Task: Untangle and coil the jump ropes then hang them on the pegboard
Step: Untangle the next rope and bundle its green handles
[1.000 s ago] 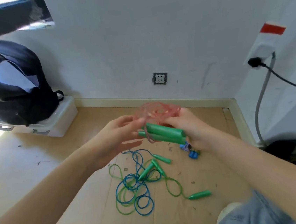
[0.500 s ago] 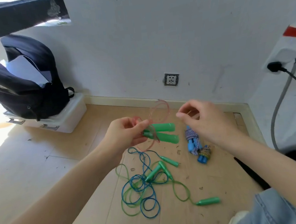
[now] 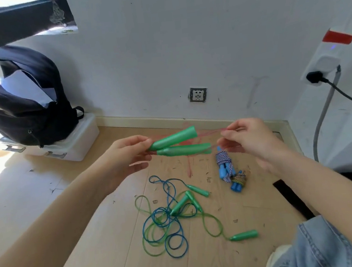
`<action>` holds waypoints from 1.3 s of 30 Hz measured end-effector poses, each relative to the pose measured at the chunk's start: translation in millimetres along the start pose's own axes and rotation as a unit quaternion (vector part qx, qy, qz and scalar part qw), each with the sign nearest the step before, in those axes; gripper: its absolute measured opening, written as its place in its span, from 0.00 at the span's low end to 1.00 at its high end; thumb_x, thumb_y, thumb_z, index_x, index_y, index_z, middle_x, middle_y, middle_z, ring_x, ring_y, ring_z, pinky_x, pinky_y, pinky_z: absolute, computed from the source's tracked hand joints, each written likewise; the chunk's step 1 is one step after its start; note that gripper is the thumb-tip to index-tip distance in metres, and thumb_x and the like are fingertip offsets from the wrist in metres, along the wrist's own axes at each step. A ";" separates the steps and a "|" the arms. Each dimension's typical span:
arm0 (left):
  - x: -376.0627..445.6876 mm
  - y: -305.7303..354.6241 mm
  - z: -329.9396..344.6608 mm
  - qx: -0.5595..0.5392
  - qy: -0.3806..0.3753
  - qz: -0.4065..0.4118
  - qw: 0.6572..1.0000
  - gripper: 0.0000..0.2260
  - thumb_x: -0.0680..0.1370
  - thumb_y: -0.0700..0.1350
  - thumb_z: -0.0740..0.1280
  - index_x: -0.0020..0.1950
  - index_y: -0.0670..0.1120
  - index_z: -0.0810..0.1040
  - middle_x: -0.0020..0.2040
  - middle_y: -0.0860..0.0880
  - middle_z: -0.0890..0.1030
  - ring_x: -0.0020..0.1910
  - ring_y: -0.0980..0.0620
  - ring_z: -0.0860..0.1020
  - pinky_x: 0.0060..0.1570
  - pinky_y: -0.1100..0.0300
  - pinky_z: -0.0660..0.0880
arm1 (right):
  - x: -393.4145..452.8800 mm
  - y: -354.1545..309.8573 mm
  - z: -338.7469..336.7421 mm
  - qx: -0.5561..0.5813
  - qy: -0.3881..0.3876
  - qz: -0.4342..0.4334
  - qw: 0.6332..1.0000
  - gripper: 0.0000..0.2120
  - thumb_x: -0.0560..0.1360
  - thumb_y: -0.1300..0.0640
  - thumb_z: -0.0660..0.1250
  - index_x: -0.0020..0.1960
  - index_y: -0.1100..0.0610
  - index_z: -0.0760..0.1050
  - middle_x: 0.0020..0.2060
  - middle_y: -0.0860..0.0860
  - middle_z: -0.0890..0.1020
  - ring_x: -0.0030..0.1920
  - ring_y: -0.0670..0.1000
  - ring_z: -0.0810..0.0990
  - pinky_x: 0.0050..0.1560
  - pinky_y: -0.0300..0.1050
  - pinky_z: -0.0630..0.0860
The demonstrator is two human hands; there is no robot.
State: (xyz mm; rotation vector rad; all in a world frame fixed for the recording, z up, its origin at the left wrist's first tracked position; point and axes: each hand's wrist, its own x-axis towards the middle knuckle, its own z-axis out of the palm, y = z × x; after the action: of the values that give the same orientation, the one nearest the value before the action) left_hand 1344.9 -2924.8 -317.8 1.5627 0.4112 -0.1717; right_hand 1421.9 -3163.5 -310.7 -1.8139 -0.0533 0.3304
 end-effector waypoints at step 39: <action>-3.9 -6.1 43.5 -0.050 0.004 0.057 0.997 0.02 0.73 0.36 0.69 0.44 0.40 0.77 0.38 0.46 0.83 0.37 0.53 0.80 0.45 0.60 0.79 | -10.5 -14.6 12.4 -0.079 -0.171 -0.149 0.971 0.18 0.66 0.45 0.67 0.42 0.59 0.81 0.38 0.53 0.84 0.38 0.49 0.82 0.37 0.40 0.80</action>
State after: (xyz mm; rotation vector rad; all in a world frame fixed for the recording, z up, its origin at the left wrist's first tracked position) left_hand 1345.5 -2968.4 -323.9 1.4853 0.3303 -0.0555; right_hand 1410.7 -3150.1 -297.6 -1.8548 -0.6031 0.4284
